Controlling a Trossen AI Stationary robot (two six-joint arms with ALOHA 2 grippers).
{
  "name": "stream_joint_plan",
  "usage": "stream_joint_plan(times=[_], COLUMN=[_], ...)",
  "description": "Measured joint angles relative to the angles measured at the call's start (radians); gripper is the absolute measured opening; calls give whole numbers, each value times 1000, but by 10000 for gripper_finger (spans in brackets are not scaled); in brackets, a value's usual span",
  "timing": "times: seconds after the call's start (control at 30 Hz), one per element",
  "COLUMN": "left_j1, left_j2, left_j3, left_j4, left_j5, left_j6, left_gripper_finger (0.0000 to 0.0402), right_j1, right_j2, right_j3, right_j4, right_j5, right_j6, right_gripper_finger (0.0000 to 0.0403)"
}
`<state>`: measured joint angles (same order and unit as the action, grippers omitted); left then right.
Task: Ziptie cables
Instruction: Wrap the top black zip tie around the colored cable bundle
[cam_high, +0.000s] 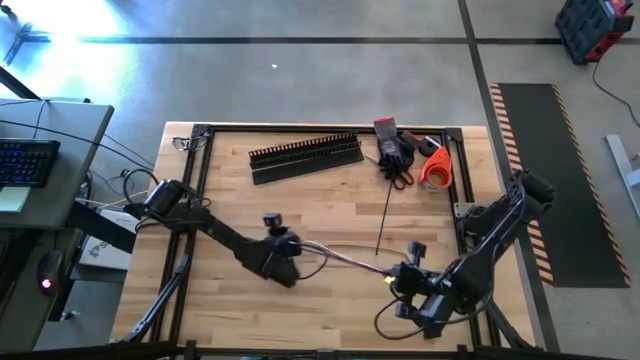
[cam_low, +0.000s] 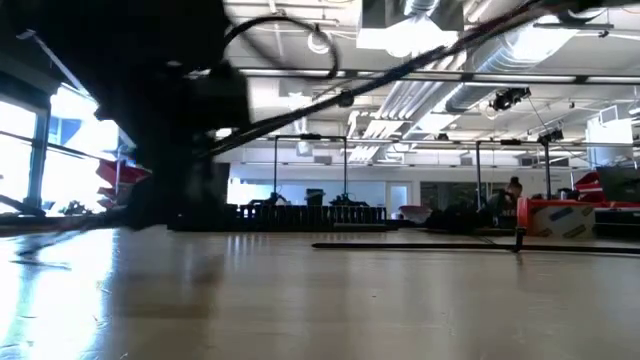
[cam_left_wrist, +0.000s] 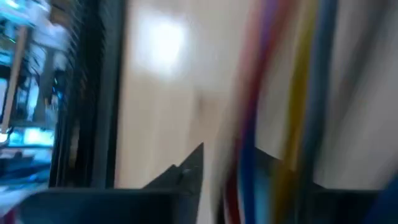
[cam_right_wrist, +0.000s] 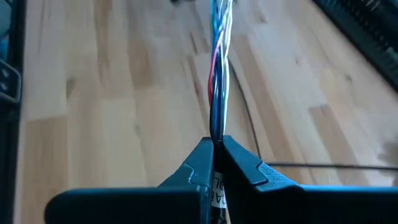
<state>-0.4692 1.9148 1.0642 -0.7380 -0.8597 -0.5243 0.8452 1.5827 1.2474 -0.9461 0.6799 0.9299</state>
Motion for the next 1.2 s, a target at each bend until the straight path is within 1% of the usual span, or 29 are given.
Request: stream_joint_plan(times=[0.1,0.13,0.2,0.27,0.37,0.43,0.5,0.57,0.67,0.73,0.8,0.87,0.9,0.97,1.03,1.13,1.2], left_j1=[-46,-64,-95,-122,-152,-171,-186,-199,-223,-238,-248,-260,-264,-267,-270,-285,-296], left_j2=[0,0,0,0,-1,-1,-4,-7,-9,-23,-50,-86,-111,-167,-211,-265,-288], left_j3=[0,0,-1,-1,-14,-42,-75,-108,-141,-148,-146,-151,-150,-147,-147,-147,-146], left_j4=[-150,-185,-220,-237,-261,-260,-250,-250,-258,-269,-282,-312,-316,-317,-302,-256,-226], left_j5=[106,140,197,242,260,267,269,277,262,255,268,311,316,303,266,189,139], left_j6=[-30,-31,-29,-16,-23,-43,-72,-114,-199,-240,-289,-339,-360,-388,-415,-443,-442], left_gripper_finger=[13,7,6,8,6,6,11,22,46,61,73,81,83,87,88,88,88], right_j1=[-13,-20,-43,-69,-105,-119,-129,-132,-131,-132,-134,-133,-131,-129,-124,-130,-150], right_j2=[1,1,1,1,1,1,1,1,2,0,0,1,1,-7,-9,-3,-4], right_j3=[-62,-86,-147,-217,-316,-378,-428,-477,-529,-535,-517,-475,-448,-389,-353,-363,-391], right_j4=[24,39,100,198,335,389,416,407,419,411,374,299,266,245,259,347,390], right_j5=[-9,-16,-47,-90,-178,-249,-299,-314,-323,-343,-366,-415,-427,-404,-301,-129,-86], right_j6=[12,10,-10,-54,-125,-148,-134,-91,-66,-78,-115,-161,-182,-237,-297,-326,-328], right_gripper_finger=[2,2,2,2,3,5,10,18,43,70,102,134,149,172,186,191,192])
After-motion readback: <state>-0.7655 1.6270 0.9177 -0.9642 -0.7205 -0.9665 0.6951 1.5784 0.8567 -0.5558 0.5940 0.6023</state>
